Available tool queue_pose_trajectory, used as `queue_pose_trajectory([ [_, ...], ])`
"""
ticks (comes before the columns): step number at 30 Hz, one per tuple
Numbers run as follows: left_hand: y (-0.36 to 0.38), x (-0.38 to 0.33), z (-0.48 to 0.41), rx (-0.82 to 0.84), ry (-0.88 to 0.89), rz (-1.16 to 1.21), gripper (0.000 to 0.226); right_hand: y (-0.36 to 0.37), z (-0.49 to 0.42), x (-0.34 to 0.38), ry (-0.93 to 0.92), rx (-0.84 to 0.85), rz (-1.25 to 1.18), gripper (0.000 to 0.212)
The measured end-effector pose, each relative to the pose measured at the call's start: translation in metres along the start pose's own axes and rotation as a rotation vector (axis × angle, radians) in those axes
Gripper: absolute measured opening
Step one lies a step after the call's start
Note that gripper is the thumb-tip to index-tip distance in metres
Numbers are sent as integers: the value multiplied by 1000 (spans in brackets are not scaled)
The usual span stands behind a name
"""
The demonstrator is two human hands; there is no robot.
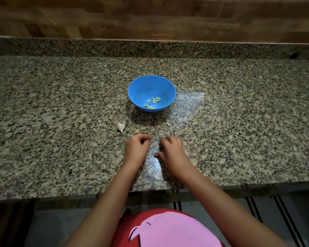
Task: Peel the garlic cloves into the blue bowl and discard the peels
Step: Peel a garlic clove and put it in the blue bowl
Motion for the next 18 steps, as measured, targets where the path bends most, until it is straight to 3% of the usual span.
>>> queue_pose_trajectory([
  [7,2,10,9,-12,-68,89,20,2,5,13,-169,-63,54,22],
  [11,5,21,22,-3,-142,307,20,5,20,15,-201,-53,36,13],
  [15,-6,32,48,-23,-216,604,21,-8,17,8,4,-23,-257,12],
  [18,-29,48,66,-76,-257,772,19,3,20,27,116,72,-700,13],
])
Point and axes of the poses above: each hand's wrist, its own z-axis away from the middle knuckle, its own y-axis out of the palm, x = y × z, the point moved 10 cm from there along -z, towards the middle knuckle, and after that the axes turned 5 degrees about x, right-handed, at the moved point
